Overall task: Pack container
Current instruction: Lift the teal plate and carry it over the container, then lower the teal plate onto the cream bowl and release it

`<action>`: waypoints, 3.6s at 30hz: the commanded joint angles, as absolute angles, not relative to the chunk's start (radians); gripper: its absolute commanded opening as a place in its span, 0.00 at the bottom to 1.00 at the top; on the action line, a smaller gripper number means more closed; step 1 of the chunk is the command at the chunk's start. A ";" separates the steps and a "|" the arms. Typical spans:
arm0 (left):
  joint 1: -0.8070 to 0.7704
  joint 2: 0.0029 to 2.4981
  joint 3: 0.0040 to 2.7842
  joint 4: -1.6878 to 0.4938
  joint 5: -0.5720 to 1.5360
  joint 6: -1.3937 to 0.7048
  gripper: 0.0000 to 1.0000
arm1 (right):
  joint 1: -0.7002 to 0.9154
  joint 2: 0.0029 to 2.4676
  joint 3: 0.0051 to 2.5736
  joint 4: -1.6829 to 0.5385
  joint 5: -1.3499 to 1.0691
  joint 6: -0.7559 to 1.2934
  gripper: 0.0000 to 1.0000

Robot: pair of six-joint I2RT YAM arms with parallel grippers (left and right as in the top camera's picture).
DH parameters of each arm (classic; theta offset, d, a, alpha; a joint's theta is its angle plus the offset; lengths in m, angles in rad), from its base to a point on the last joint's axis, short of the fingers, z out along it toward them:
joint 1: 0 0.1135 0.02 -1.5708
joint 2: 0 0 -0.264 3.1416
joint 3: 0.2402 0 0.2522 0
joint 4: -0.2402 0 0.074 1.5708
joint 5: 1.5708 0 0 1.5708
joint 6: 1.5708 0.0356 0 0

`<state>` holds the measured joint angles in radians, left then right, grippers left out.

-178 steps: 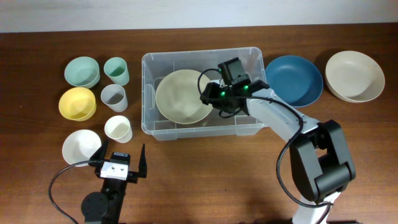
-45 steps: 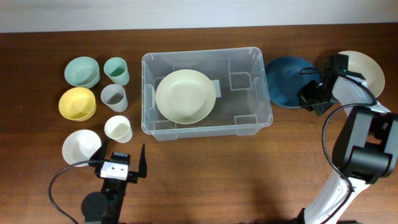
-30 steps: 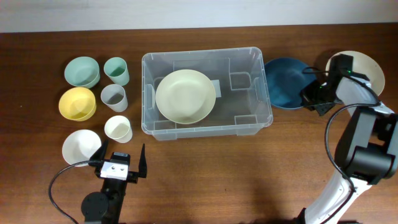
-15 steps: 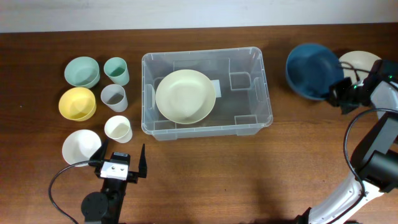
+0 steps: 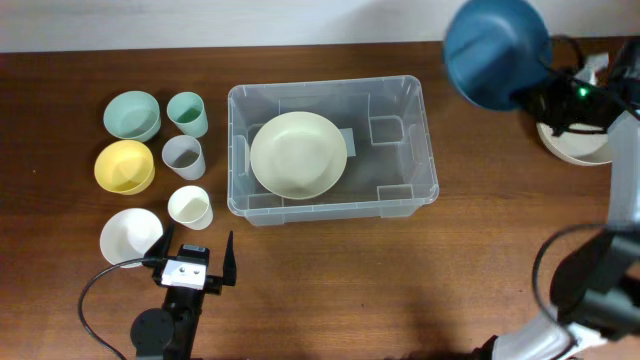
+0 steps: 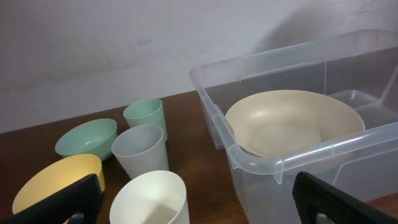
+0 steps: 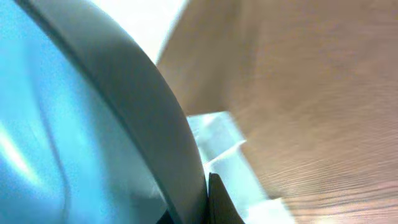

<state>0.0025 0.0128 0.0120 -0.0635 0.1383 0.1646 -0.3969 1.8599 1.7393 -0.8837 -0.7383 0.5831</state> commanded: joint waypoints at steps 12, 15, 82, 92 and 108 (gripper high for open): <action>0.009 0.006 0.009 -0.068 0.134 0.174 1.00 | 0.182 1.744 1.772 -0.967 -0.272 0.522 0.04; 0.009 0.006 0.009 -0.068 0.134 0.174 1.00 | 0.245 1.785 1.772 -0.965 -0.276 0.543 0.04; 0.010 0.006 0.009 -0.068 0.134 0.174 0.99 | 0.375 2.185 1.772 -0.815 -0.408 0.608 0.08; 0.009 0.006 0.009 -0.068 0.134 0.174 1.00 | 0.373 2.185 1.772 -0.817 -0.408 0.607 0.08; 0.009 0.006 0.009 -0.068 0.134 0.174 0.99 | 0.373 2.185 1.772 -0.818 -0.408 0.606 0.53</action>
